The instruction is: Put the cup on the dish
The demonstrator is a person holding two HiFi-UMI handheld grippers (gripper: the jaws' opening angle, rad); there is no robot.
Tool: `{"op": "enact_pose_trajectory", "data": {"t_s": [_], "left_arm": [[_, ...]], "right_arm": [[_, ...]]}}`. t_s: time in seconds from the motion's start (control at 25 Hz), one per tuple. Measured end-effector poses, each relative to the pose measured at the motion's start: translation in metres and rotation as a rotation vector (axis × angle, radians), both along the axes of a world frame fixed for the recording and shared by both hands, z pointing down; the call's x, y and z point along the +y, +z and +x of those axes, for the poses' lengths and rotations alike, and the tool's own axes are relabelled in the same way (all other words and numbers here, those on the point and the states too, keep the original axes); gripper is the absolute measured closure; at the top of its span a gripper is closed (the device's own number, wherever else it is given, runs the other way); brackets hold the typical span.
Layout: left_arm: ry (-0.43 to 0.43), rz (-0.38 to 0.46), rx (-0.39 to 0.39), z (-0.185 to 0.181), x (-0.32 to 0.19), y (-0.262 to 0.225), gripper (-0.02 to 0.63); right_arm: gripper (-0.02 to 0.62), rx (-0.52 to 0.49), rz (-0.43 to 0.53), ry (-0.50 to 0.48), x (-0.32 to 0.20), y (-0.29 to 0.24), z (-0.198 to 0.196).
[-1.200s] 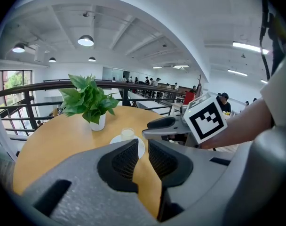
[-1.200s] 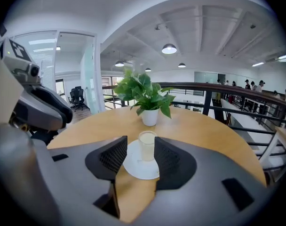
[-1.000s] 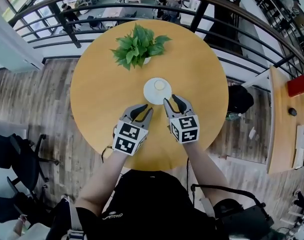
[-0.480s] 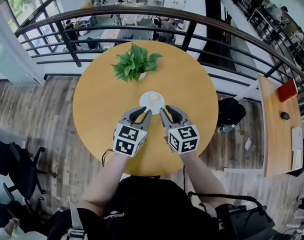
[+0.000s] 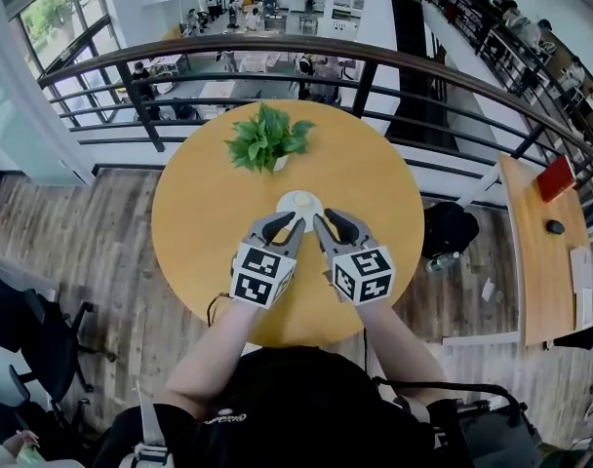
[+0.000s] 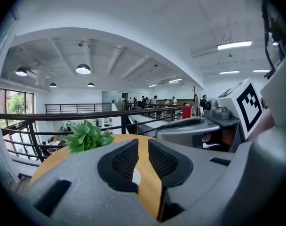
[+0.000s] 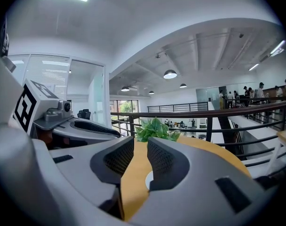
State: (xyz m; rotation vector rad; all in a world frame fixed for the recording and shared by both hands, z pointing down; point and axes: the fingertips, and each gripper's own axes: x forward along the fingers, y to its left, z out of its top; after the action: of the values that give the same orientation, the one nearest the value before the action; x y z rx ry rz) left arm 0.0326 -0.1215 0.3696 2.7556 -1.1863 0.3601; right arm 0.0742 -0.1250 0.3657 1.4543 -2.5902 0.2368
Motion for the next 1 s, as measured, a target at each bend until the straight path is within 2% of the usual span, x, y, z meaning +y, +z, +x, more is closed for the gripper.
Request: {"op": "enact_pose_trajectory", "data": {"t_s": [1.0], "left_arm": [[-0.013,-0.002,-0.009,-0.006,0.002,0.004,0.535]], "right_arm": [[0.505,-0.022,-0.023,-0.023,0.006,0.007,-0.005]]}}
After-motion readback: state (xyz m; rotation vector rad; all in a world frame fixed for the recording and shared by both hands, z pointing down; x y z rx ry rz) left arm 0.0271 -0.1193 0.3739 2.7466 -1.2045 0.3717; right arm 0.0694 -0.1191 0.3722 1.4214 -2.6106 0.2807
